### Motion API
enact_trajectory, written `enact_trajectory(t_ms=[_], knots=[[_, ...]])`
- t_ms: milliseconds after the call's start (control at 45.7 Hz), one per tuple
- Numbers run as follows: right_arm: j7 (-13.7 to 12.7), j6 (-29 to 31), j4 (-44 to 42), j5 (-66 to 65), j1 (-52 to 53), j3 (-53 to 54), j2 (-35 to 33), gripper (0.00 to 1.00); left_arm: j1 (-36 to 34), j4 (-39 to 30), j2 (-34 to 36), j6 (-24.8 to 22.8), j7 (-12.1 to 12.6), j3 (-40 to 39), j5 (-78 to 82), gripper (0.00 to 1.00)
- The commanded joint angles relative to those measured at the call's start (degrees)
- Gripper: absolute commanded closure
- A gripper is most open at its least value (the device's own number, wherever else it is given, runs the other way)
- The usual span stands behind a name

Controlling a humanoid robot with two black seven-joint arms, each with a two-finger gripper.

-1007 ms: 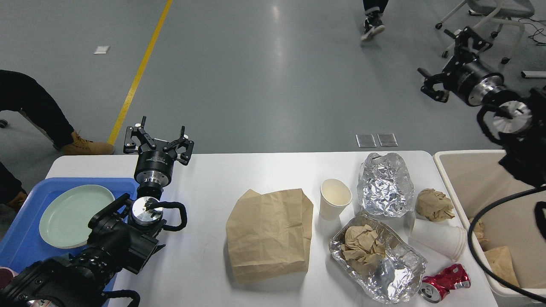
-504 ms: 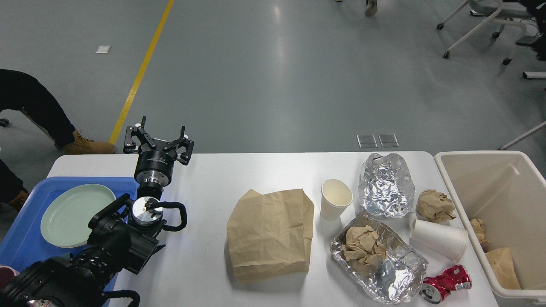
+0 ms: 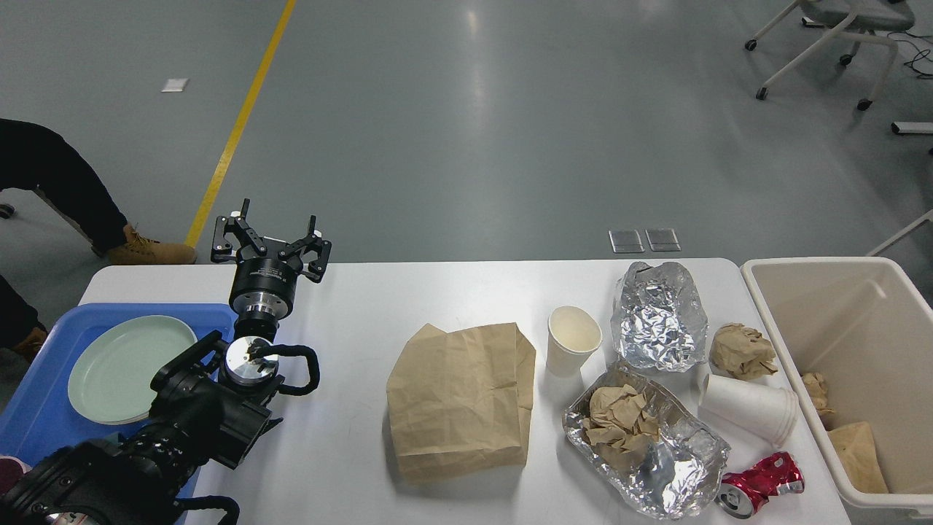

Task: Tidy desktop
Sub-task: 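Raise the right gripper up and away from the foil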

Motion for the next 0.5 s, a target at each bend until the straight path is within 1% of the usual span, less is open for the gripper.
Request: enact_trajectory(t_ms=[0, 153, 197, 263, 350, 460, 482], knots=[[0.0, 2.2, 3.6, 0.0, 2.9, 0.1, 4.6, 0.0, 0.0, 0.0, 0.0, 0.0, 0.0, 0.0, 0.0, 0.03], [0.0, 3.3, 10.4, -0.1, 5.3, 0.0, 10.0, 0.0, 0.0, 0.0, 0.0, 0.0, 0.0, 0.0, 0.0, 0.03], [0.0, 3.7, 13.3, -0.1, 7.1, 0.0, 12.4, 0.0, 0.0, 0.0, 0.0, 0.0, 0.0, 0.1, 0.0, 0.03], [-0.1, 5.8, 15.8, -0.2, 9.0, -0.7, 16.2, 0.0, 0.0, 0.0, 0.0, 0.0, 0.0, 0.0, 0.0, 0.03], [-0.2, 11.2, 17.2, -0.2, 11.2, -1.9, 19.5, 0.0, 0.0, 0.0, 0.0, 0.0, 0.0, 0.1, 0.0, 0.03], [-0.2, 22.2, 17.3, -0.3, 13.1, -2.2, 23.3, 0.0, 0.0, 0.0, 0.0, 0.0, 0.0, 0.0, 0.0, 0.03], [-0.2, 22.2, 17.3, -0.3, 13.3, -2.3, 23.7, 0.0, 0.0, 0.0, 0.0, 0.0, 0.0, 0.1, 0.0, 0.03]])
